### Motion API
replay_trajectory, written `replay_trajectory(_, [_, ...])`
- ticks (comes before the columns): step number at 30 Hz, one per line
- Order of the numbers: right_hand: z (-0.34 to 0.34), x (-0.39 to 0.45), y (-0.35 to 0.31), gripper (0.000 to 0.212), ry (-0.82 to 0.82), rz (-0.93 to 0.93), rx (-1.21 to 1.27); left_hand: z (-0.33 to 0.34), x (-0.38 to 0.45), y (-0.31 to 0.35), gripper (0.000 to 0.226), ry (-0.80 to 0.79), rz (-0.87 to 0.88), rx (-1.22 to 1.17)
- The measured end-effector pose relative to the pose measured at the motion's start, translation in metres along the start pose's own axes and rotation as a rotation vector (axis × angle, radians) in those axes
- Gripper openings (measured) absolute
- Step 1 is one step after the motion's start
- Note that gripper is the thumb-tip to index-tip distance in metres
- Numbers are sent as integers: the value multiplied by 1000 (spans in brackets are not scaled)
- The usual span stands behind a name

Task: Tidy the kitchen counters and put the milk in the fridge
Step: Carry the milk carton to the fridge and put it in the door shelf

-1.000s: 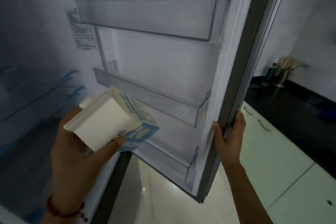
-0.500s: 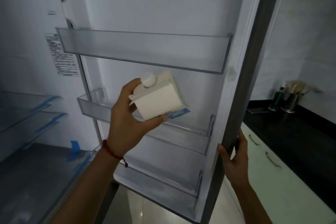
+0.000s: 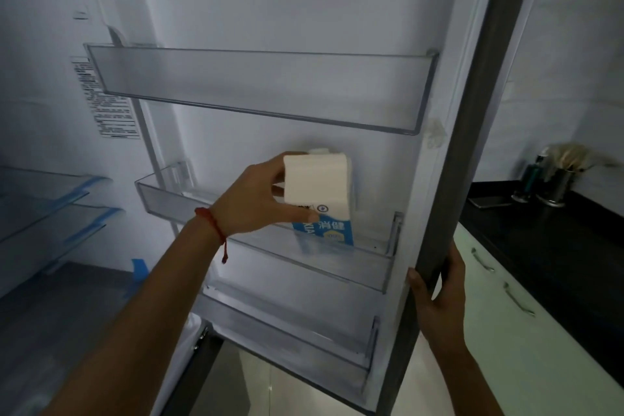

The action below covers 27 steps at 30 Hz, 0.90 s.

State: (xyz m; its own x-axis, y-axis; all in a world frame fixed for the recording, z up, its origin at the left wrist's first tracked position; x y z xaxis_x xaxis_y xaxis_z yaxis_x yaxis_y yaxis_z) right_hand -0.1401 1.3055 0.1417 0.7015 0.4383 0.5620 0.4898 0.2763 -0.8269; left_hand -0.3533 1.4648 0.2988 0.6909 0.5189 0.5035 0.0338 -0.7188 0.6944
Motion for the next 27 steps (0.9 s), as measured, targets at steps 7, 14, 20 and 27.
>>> replay_trajectory(7, [1, -7, -2, 100, 19, 13, -19, 3, -3, -2, 68, 0, -9, 76])
replay_trajectory(14, [2, -15, -7, 96, 35, -1, -37, 35, -64, -16, 60, 458, 73, 481])
replay_trajectory(20, [2, -36, -19, 84, 59, -2, -91, 39, -95, -39, 40, 417, 231, 640])
replay_trajectory(27, [10, -100, -59, 87, 137, -50, -193, 11, -135, -34, 44, 444, 232, 603])
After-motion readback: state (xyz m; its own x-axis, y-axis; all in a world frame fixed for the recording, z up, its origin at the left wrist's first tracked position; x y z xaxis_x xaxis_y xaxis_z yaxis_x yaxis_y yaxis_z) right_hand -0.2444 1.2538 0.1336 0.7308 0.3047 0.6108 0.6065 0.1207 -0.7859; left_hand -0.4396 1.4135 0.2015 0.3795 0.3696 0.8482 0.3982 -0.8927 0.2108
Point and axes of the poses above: each hand's wrist, its own x-axis towards the middle knuckle, its own z-axis out of the palm, y = z × x, the point moved 1 cm from there along x, towards the middle knuckle, and after that the axes turned 5 degrees about y, right-handed, at the moved point
